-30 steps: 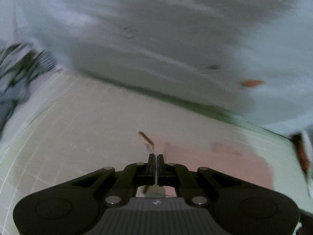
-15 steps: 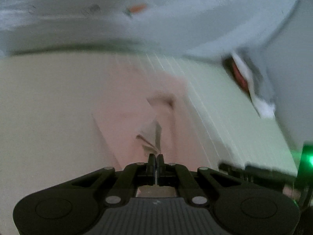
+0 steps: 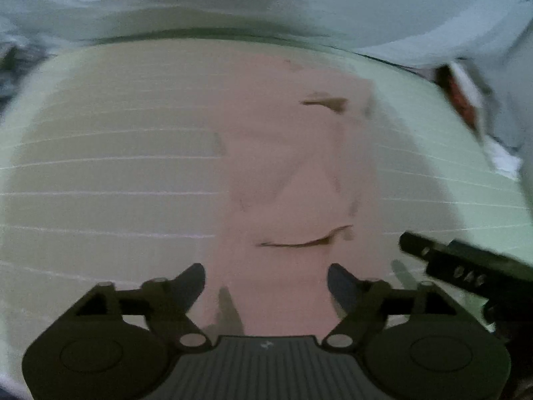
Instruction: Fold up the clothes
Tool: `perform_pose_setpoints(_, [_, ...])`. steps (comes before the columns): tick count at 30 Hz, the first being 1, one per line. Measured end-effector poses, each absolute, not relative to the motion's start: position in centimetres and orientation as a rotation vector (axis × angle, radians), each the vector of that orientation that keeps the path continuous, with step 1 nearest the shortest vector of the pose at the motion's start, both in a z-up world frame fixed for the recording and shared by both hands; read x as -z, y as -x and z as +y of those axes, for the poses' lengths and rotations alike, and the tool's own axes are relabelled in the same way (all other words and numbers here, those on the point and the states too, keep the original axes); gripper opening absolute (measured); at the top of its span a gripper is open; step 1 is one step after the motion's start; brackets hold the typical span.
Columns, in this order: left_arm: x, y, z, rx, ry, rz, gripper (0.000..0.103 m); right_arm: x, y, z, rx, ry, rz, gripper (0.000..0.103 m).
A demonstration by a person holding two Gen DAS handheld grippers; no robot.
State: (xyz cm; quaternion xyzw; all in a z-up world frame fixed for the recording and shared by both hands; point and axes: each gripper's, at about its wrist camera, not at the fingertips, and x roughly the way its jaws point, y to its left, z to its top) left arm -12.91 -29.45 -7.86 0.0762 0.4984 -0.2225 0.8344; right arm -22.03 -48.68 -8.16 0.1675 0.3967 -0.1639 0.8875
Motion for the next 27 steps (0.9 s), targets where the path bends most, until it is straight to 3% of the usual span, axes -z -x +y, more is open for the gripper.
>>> perform_pose_setpoints(4, [8.2,12.8,-28.0,0.368,-0.196,1.059,0.083,8.3,19.6,-46.6,0.201,-0.318,0.795,0.078])
perform_pose_setpoints(7, [8.3,12.9,-26.8,0.303,-0.184,1.064,0.084,9.0,17.9,-45.2,0.131,-0.298,0.793,0.052])
perform_pose_setpoints(9, [8.3,13.0,-25.8,0.281,-0.154,1.076,0.086,9.3,17.0,-44.6,0.116,-0.297,0.807,0.026])
perform_pose_setpoints(12, [8.6,12.8,-24.7,0.287,-0.138,1.095,0.087,9.6,16.6,-43.9,0.098,-0.293,0.811,0.009])
perform_pose_setpoints(20, [7.7,11.1,-22.8,0.398,-0.169,1.075,0.087,7.5,18.5,-42.8,0.190,-0.303,0.778,0.002])
perform_pose_setpoints(27, [6.8,9.5,-20.9,0.498,-0.189,1.024,0.087,7.2,18.7,-40.5,0.256,-0.332,0.748,0.003])
